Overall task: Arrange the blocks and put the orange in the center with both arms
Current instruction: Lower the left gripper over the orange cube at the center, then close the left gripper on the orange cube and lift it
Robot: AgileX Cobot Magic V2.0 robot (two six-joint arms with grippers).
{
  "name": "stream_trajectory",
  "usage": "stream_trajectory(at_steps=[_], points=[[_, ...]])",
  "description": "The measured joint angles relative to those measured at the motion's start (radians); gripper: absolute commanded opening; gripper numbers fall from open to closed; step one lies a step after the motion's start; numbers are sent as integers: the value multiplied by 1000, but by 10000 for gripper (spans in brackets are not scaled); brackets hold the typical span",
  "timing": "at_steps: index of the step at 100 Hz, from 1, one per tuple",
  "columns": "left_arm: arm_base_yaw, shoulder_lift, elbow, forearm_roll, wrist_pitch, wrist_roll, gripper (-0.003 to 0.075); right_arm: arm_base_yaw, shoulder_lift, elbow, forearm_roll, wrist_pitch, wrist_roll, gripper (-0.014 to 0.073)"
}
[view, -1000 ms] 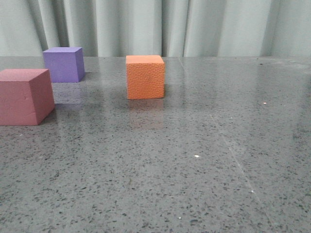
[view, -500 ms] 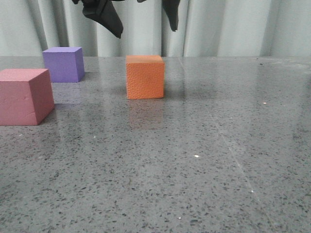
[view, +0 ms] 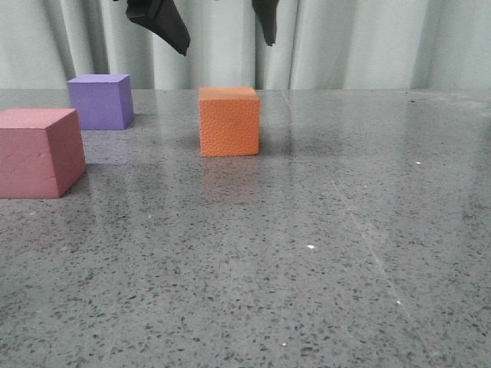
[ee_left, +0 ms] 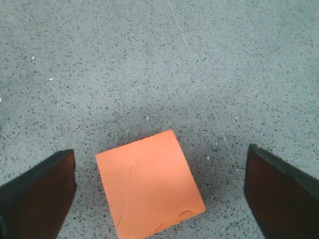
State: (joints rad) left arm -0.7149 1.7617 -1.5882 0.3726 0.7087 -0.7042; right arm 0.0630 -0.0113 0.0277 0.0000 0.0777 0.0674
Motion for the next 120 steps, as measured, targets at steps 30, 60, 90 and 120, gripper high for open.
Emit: stream_trajectory(at_steps=[30, 60, 90, 120], points=[[0, 37, -2, 2, -14, -27, 638, 0, 0, 0, 0, 0, 0, -67], [0, 128, -2, 3, 12, -69, 638, 0, 0, 0, 0, 0, 0, -67], [0, 177, -2, 11, 44, -78, 573, 0, 0, 0, 0, 0, 0, -67], [0, 168, -6, 41, 46, -78, 141, 0, 0, 0, 0, 0, -2, -67]])
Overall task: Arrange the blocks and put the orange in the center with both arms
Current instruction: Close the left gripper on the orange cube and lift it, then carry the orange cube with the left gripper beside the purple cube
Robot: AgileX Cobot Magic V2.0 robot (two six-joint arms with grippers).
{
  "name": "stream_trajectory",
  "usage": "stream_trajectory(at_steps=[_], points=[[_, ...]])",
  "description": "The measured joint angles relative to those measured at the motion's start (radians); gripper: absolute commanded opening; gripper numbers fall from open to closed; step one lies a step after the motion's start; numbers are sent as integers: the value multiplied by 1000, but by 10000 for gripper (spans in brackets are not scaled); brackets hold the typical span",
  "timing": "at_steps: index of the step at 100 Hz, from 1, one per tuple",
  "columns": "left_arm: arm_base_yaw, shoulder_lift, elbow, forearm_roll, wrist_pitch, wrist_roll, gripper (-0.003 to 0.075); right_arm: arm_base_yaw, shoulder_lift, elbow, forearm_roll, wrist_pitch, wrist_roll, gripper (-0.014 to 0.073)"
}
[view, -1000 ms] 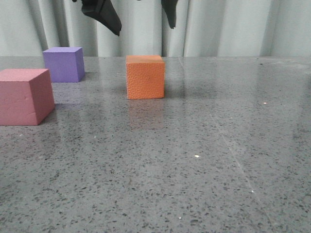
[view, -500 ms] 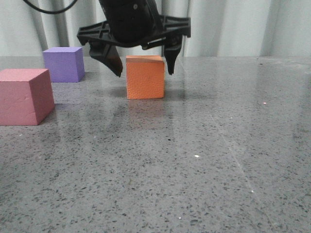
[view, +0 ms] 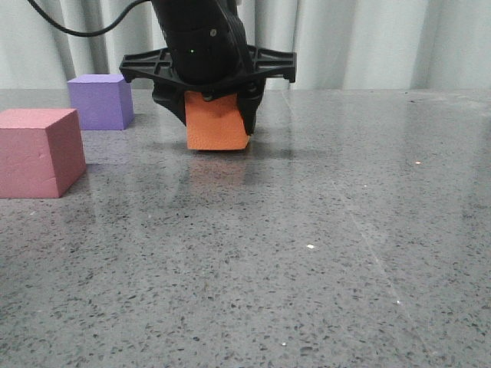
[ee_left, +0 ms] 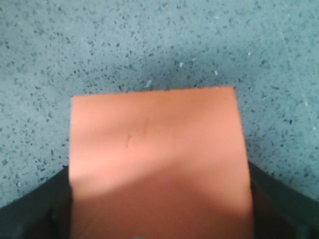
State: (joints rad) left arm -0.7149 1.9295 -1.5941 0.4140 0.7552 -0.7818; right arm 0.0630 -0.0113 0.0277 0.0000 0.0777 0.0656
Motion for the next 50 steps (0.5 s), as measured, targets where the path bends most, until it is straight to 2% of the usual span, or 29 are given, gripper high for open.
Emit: stream_trajectory(at_steps=[12, 38, 50], points=[[0, -34, -4, 9, 0, 0, 49, 0, 0, 0, 0, 0, 0, -67], [0, -160, -4, 109, 0, -3, 48, 0, 0, 0, 0, 0, 2, -67], [4, -216, 18, 191, 2, -57, 48, 0, 0, 0, 0, 0, 2, -67]])
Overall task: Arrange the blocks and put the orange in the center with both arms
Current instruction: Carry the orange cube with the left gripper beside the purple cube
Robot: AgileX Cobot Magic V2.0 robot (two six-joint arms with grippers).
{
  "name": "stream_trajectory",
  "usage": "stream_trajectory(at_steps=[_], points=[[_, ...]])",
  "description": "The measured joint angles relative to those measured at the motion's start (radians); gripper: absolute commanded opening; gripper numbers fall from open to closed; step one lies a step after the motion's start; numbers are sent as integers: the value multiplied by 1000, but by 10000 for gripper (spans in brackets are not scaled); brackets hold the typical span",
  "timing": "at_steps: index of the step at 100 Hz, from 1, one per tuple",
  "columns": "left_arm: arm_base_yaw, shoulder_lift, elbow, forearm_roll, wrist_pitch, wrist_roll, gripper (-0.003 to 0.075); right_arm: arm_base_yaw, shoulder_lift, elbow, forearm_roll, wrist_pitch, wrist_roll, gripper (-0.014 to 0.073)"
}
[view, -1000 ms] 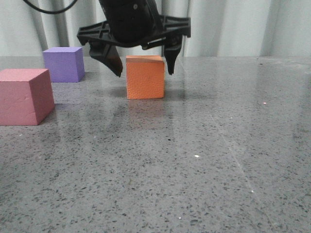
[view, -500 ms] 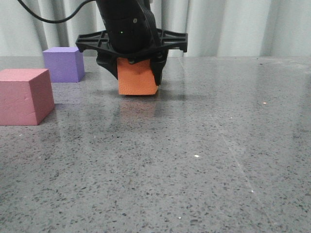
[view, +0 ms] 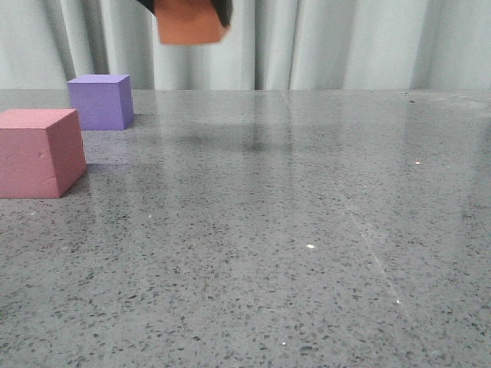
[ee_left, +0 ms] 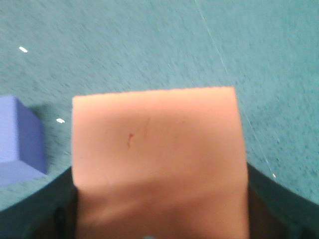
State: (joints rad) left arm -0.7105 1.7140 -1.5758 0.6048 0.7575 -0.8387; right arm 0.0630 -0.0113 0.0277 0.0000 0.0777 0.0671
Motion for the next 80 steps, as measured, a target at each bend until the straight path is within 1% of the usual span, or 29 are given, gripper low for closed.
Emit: stream_trajectory(at_steps=[7, 17, 25, 40, 65, 80], points=[[16, -31, 38, 39, 0, -43, 48, 0, 0, 0, 0, 0, 0, -67], [50, -70, 115, 57, 0, -79, 48, 0, 0, 0, 0, 0, 0, -67], [81, -100, 192, 61, -9, -93, 48, 0, 0, 0, 0, 0, 0, -67], [135, -142, 300, 63, -69, -99, 48, 0, 0, 0, 0, 0, 0, -67], [217, -161, 367, 68, -123, -99, 48, 0, 0, 0, 0, 0, 0, -67], [242, -161, 398, 69, -161, -80, 48, 0, 0, 0, 0, 0, 0, -67]])
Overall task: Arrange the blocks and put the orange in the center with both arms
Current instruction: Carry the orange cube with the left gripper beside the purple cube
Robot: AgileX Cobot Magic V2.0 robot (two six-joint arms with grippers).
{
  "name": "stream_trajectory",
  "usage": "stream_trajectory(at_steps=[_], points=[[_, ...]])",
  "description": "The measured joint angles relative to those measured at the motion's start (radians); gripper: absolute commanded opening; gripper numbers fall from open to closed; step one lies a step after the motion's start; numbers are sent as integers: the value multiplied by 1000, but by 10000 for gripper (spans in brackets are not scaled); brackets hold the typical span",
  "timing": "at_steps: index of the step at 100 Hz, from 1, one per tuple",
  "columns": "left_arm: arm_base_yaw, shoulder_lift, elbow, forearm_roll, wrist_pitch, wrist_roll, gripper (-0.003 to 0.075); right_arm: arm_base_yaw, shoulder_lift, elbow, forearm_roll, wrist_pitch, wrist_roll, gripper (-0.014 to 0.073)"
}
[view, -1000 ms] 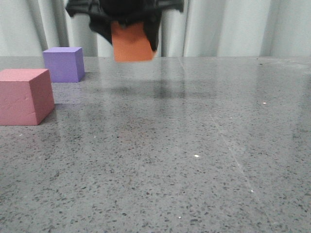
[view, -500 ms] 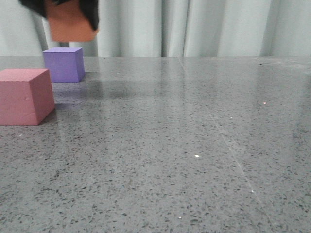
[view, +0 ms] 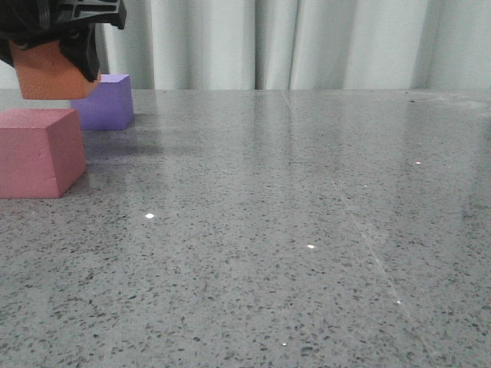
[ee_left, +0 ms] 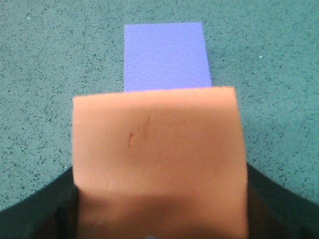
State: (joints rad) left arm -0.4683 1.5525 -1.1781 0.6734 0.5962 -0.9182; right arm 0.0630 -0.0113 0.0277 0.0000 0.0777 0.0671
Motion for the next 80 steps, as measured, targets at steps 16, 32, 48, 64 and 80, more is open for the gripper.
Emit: stream_trajectory(at_steps=[16, 32, 48, 64, 80], points=[[20, 4, 10, 0, -22, 6, 48, 0, 0, 0, 0, 0, 0, -67], [25, 32, 12, 4, -50, 6, 48, 0, 0, 0, 0, 0, 0, -67], [25, 63, 16, 4, -65, 6, 48, 0, 0, 0, 0, 0, 0, -67], [25, 98, 16, 4, -67, 8, 48, 0, 0, 0, 0, 0, 0, -67], [25, 119, 17, 4, -71, 8, 48, 0, 0, 0, 0, 0, 0, -67]])
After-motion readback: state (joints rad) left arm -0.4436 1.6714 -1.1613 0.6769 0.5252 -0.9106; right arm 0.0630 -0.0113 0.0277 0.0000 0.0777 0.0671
